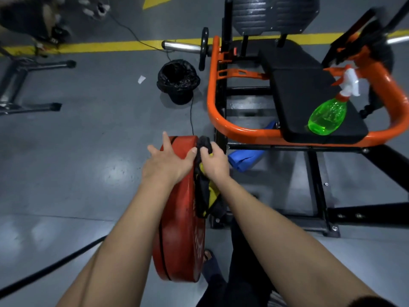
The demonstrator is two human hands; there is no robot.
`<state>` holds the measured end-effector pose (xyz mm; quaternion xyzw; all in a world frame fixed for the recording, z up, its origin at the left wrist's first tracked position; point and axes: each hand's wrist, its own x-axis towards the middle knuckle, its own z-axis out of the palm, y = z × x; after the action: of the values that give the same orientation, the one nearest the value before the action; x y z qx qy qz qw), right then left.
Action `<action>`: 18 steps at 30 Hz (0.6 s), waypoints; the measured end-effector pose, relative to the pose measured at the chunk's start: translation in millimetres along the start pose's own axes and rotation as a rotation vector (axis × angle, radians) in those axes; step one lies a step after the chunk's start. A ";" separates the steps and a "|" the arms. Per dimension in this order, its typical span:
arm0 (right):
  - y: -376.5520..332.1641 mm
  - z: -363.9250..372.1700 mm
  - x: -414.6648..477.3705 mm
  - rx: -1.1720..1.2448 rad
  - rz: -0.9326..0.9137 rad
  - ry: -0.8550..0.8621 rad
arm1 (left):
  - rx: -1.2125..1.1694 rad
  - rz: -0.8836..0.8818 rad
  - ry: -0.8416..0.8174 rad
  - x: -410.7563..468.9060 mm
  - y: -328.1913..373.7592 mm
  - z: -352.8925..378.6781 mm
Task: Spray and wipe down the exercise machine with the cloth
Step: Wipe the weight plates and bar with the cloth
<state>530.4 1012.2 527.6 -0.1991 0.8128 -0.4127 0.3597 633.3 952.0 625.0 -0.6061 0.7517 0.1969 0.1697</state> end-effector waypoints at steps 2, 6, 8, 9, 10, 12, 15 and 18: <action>5.9 -6.5 -35.8 -0.009 -0.085 0.010 | -0.036 0.051 0.038 1.8 -1.1 3.3; 16.2 -24.2 -63.7 -0.020 -0.128 -0.102 | -0.048 0.124 0.149 -14.4 -8.9 22.2; 11.5 -28.9 -60.0 -0.063 -0.119 -0.116 | -0.022 0.157 0.103 -17.1 -12.0 18.3; 6.8 -30.5 -60.8 -0.101 -0.116 -0.114 | -0.005 0.181 0.062 -17.2 -15.3 13.0; 2.8 -31.8 -62.5 -0.129 -0.121 -0.100 | 0.011 0.208 0.019 -15.9 -18.4 5.8; -7.0 -36.8 -74.1 -0.120 -0.116 -0.063 | 0.050 0.275 -0.029 -13.9 -25.2 -16.1; -32.8 -54.4 -93.6 -0.003 -0.091 0.060 | 0.276 0.347 0.008 -12.0 -26.9 -65.5; -61.9 -82.9 -106.6 0.098 -0.139 0.180 | 0.591 0.337 -0.026 -20.3 -17.0 -111.7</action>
<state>540.6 1086.2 656.0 -0.1994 0.8048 -0.4923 0.2650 652.3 909.9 730.1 -0.3955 0.8637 0.0036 0.3125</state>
